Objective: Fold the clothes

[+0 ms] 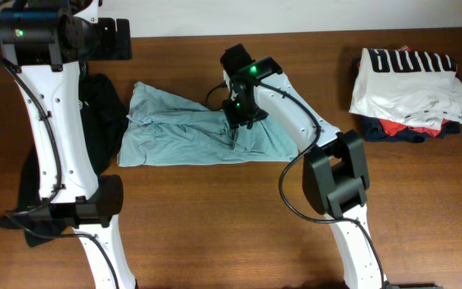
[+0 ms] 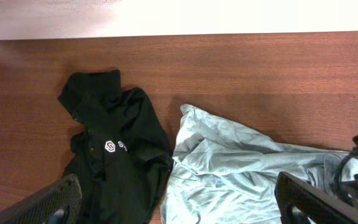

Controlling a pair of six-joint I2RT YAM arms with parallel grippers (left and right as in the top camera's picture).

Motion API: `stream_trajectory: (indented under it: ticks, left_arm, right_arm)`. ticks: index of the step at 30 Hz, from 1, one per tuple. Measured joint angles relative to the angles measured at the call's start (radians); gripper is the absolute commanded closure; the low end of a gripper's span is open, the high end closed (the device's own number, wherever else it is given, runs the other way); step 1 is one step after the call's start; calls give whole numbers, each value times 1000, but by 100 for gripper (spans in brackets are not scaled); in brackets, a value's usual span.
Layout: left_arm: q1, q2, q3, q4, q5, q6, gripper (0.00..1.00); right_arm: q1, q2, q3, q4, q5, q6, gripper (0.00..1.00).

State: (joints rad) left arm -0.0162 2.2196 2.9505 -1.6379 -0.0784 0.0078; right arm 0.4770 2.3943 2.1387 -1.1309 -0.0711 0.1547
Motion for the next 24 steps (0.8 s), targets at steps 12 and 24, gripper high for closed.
stream_trajectory:
  ticks: [12,24]
  left_arm:
    - [0,0,-2,0,0,0,1]
    - [0,0,-2,0,0,0,1]
  right_arm:
    - [5,32,-4,24,23,73,92]
    - [39,32,-4,38,23,82,96]
